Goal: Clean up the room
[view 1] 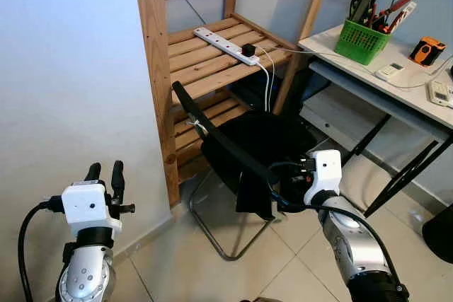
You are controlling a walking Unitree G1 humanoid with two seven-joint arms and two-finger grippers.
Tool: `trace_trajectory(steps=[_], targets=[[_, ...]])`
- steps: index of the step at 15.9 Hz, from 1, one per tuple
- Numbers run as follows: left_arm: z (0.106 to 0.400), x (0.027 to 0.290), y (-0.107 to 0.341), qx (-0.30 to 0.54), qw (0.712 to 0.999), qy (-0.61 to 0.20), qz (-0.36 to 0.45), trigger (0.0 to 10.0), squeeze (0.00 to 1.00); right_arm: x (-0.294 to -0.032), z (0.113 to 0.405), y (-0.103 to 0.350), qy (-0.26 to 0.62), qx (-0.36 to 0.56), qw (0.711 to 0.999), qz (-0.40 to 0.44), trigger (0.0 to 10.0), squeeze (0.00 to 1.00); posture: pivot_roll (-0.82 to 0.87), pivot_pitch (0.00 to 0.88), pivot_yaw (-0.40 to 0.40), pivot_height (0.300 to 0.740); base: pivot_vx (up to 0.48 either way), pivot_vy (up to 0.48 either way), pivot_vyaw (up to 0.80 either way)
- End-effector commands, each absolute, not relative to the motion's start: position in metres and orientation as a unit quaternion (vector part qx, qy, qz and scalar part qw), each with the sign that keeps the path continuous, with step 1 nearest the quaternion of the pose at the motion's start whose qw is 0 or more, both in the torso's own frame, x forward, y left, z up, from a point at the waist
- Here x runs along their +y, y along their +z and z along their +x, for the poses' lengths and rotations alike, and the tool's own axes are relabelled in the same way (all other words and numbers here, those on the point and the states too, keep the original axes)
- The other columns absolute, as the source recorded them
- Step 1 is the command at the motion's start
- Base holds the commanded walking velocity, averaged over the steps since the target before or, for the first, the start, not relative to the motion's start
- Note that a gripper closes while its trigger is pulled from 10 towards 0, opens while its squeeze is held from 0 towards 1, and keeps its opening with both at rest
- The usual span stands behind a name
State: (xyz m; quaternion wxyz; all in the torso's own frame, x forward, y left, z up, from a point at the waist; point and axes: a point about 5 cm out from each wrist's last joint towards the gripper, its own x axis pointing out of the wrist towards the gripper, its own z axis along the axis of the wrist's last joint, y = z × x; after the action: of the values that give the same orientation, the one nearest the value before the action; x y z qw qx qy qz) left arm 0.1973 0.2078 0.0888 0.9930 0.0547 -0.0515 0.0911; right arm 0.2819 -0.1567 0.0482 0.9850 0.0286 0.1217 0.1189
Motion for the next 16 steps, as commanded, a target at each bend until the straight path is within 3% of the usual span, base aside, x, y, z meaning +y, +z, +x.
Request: trace_trajectory(steps=[1,7,11,16], targets=[[0.234,0.188,0.084,0.075,0.996,-0.041,0.041,10.0,0.00,-0.182,0.240,0.046,0.045,0.132,0.990,0.010,10.0,0.00,-0.05,0.000,-0.007,0.740,0.000,0.000,0.00],[0.232,0.186,0.088,0.095,0.992,-0.064,0.055,10.0,0.00,-0.178,0.235,0.059,0.051,0.106,0.993,0.025,10.0,0.00,-0.05,0.000,-0.006,0.740,0.000,0.000,0.00],[0.231,0.183,0.092,0.082,0.992,-0.072,0.060,10.0,0.00,-0.180,0.240,0.070,0.027,0.076,0.995,0.052,10.0,0.00,-0.04,0.000,-0.004,0.740,0.000,0.000,-0.78],[0.255,0.175,0.127,0.004,0.993,-0.091,0.072,10.0,0.00,-0.209,0.245,0.089,-0.061,0.018,0.997,0.045,10.0,0.00,-0.05,0.000,0.020,0.740,0.000,0.000,-0.80]])
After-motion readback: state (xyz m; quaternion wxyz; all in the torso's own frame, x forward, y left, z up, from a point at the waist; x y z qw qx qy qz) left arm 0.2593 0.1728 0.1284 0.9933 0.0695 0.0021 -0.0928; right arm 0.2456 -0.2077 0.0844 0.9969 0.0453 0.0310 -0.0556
